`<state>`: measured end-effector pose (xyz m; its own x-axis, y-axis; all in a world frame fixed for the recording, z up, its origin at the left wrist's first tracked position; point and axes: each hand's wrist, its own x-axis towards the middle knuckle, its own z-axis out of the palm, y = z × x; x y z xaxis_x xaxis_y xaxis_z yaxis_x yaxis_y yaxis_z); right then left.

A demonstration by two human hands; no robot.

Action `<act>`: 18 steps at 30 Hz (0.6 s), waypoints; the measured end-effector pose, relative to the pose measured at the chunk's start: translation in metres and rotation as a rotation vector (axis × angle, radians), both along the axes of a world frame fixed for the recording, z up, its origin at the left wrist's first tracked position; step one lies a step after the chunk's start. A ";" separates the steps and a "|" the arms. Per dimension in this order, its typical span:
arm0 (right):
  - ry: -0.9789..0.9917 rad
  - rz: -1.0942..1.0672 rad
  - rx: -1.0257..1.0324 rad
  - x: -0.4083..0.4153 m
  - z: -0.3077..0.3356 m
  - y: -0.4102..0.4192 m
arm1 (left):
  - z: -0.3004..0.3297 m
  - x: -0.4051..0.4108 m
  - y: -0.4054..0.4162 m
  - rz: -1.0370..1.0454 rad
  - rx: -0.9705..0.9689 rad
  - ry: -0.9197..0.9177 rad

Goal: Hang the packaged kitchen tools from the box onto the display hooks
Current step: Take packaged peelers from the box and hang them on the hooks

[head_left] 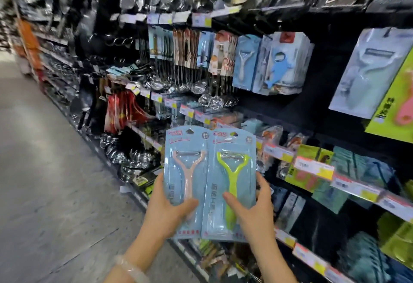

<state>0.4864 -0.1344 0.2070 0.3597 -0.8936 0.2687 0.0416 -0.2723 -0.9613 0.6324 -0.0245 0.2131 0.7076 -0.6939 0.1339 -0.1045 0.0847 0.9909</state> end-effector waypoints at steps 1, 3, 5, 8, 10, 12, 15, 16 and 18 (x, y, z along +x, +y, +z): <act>-0.006 0.001 -0.013 0.007 0.007 -0.014 | 0.005 0.009 -0.015 -0.004 -0.004 -0.007; -0.004 -0.003 -0.033 0.021 0.019 -0.042 | 0.017 0.025 -0.046 -0.010 -0.009 -0.020; -0.019 -0.016 -0.061 0.032 0.030 -0.069 | 0.027 0.039 -0.076 -0.020 -0.019 -0.056; -0.035 -0.037 -0.083 0.047 0.044 -0.106 | 0.037 0.053 -0.119 -0.043 -0.060 -0.079; -0.038 -0.052 -0.101 0.057 0.050 -0.126 | 0.040 0.062 -0.143 -0.062 -0.088 -0.075; -0.041 -0.055 -0.110 0.065 0.056 -0.142 | 0.041 0.071 -0.163 -0.085 -0.087 -0.075; -0.044 -0.071 -0.132 0.079 0.067 -0.164 | 0.050 0.089 -0.190 -0.103 -0.089 -0.058; -0.048 -0.080 -0.131 0.084 0.071 -0.171 | 0.054 0.095 -0.198 -0.101 -0.094 -0.055; -0.052 -0.104 -0.116 0.097 0.079 -0.184 | 0.060 0.108 -0.214 -0.101 -0.114 -0.062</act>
<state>0.5836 -0.3186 0.2863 0.2496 -0.8873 0.3878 0.0559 -0.3866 -0.9205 0.7407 -0.2387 0.2734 0.6230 -0.7389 0.2567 -0.1502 0.2091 0.9663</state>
